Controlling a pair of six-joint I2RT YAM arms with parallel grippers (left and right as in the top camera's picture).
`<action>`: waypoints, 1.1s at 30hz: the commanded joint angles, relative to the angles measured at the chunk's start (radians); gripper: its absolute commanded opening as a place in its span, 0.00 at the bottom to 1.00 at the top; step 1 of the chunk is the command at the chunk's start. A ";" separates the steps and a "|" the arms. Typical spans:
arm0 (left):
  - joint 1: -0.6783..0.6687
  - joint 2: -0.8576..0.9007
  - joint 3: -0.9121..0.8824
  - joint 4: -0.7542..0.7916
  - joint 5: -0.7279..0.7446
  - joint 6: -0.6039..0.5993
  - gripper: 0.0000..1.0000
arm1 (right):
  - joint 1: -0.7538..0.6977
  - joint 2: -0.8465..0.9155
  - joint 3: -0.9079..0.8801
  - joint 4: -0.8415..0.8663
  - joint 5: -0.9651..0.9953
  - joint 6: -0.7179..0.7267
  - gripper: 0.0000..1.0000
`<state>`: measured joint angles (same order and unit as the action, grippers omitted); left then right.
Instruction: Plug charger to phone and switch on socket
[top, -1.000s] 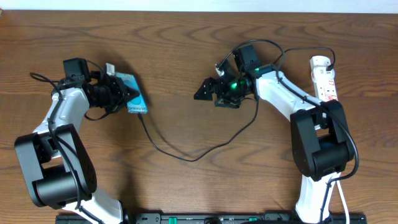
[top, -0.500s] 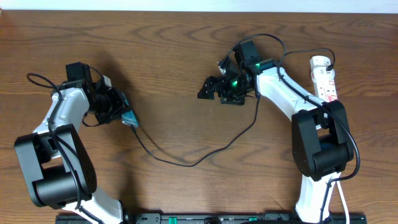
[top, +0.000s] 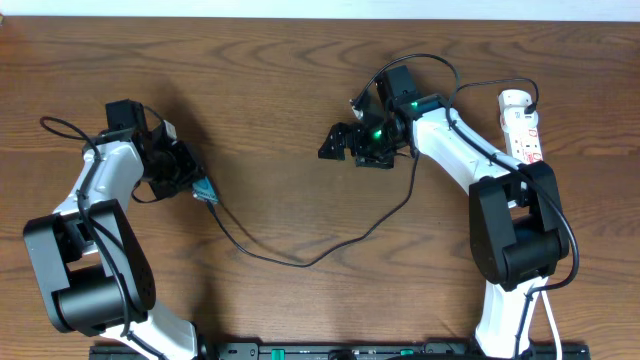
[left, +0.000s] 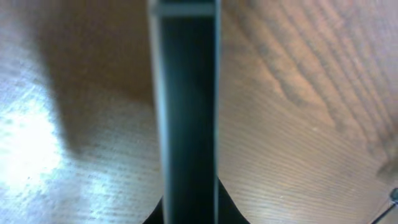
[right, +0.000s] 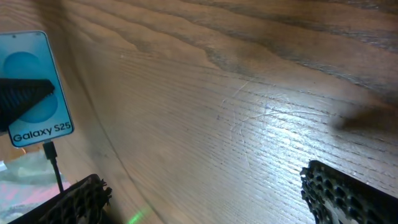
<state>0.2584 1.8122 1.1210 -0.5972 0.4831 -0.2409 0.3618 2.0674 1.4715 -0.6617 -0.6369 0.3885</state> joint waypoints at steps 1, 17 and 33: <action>0.004 -0.014 -0.006 0.024 0.074 0.020 0.07 | -0.003 -0.014 0.020 0.000 0.003 -0.016 0.99; 0.004 0.093 -0.011 0.111 0.236 0.023 0.08 | -0.003 -0.014 0.020 -0.001 0.011 -0.016 0.99; 0.004 0.101 -0.011 0.127 0.224 0.020 0.07 | -0.003 -0.014 0.020 -0.001 0.025 -0.016 0.99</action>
<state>0.2584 1.9224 1.1179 -0.4671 0.7036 -0.2348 0.3618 2.0674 1.4719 -0.6617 -0.6163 0.3882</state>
